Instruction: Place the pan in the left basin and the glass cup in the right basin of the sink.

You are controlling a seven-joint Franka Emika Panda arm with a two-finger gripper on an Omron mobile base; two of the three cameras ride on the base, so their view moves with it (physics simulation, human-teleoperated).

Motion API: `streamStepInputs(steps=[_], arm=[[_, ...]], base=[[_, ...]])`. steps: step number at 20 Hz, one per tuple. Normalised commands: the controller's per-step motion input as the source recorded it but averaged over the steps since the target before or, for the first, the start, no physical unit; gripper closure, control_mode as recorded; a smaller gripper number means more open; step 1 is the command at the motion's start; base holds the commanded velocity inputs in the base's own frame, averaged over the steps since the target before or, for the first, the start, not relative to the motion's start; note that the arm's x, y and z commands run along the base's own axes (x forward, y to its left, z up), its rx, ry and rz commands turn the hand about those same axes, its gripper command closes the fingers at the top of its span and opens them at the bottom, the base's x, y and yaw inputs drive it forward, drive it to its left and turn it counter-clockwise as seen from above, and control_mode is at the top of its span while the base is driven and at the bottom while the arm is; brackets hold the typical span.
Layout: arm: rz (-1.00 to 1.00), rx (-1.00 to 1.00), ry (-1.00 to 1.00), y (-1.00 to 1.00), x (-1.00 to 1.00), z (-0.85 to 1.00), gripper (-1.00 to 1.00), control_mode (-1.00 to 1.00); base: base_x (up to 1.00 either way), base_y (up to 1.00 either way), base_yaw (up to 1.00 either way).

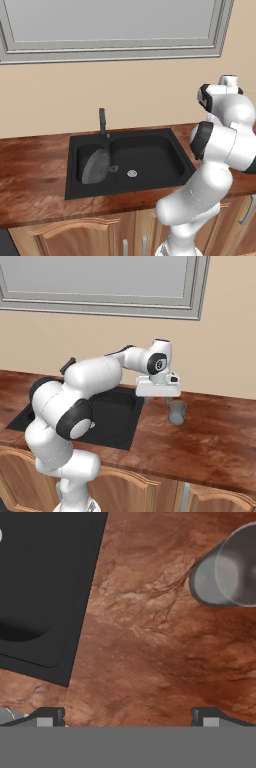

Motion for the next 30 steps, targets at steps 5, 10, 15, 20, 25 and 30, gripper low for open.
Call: streamStepInputs(steps=[5, 10, 15, 20, 25, 30], arm=[[0.00, 0.06, 0.09, -0.08, 0.12, -0.15, -1.00, -1.00], [0.00, 0.08, 0.07, -0.07, 0.14, -0.15, -1.00, -1.00], [0.00, 0.05, 0.02, -0.06, 0.18, -0.12, -1.00, -1.00], [0.00, 0.00, 0.00, -0.06, 0.14, -0.11, -1.00, -1.00], [0.00, 0.00, 0.00, -0.08, 0.04, -0.13, -1.00, -1.00], [0.00, 0.00, 0.00, -0.02, 0.05, -0.14, -1.00, -1.00]], base=[[0.00, 0.00, 0.00], [0.00, 0.00, 0.00], [0.00, 0.00, 0.00], [0.00, 0.00, 0.00], [0.00, 0.00, 0.00], [0.00, 0.00, 0.00]])
